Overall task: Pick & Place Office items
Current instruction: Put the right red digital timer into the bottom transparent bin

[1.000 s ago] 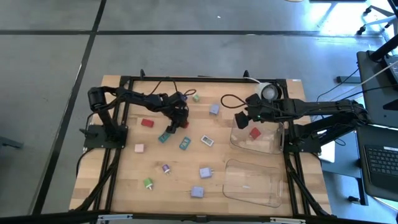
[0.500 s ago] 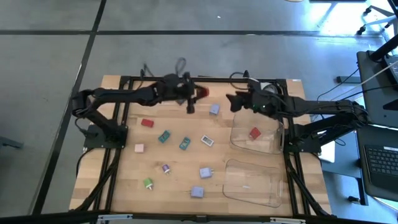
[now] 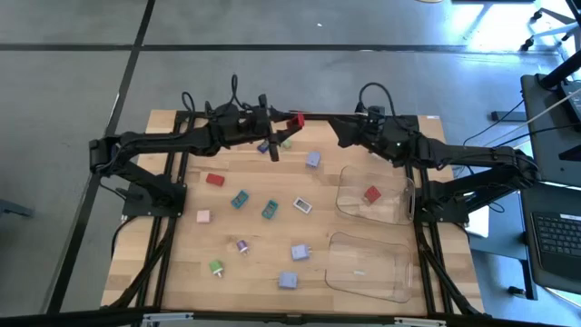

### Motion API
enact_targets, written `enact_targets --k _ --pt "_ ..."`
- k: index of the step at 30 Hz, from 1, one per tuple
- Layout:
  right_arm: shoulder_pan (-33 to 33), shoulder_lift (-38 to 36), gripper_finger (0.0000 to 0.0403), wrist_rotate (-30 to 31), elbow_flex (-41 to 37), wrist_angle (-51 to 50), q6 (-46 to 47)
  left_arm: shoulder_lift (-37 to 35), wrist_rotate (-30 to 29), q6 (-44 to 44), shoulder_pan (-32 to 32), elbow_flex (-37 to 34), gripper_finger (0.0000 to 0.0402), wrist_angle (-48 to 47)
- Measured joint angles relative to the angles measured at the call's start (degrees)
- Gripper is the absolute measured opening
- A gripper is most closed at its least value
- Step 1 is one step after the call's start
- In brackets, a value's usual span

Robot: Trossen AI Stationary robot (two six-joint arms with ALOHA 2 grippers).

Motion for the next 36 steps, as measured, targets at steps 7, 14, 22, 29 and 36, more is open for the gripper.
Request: enact_targets --k 7,14,22,29,36 --pt "-2.89 1.61 0.0316 -8.05 0.04 0.78 -1.21 1.03 -11.84 6.72 -2.26 -0.02 0.0158 -8.72" --pt "-5.28 9.27 0.0316 -17.29 0.04 0.92 3.9 5.61 -14.65 6.38 -2.77 -0.04 0.0156 -11.06" --pt "-7.33 16.56 0.0316 -22.7 0.02 1.82 6.4 9.42 -17.06 6.42 -4.91 -0.04 0.0156 -11.26" --pt "-7.52 20.49 0.0316 -26.82 0.02 6.31 6.4 10.05 -17.24 7.46 -4.8 -0.04 0.0158 -11.18" --pt "-7.52 20.76 0.0291 -26.82 -0.02 6.12 6.47 10.05 -15.81 7.83 -4.8 -0.04 0.0157 -11.27"
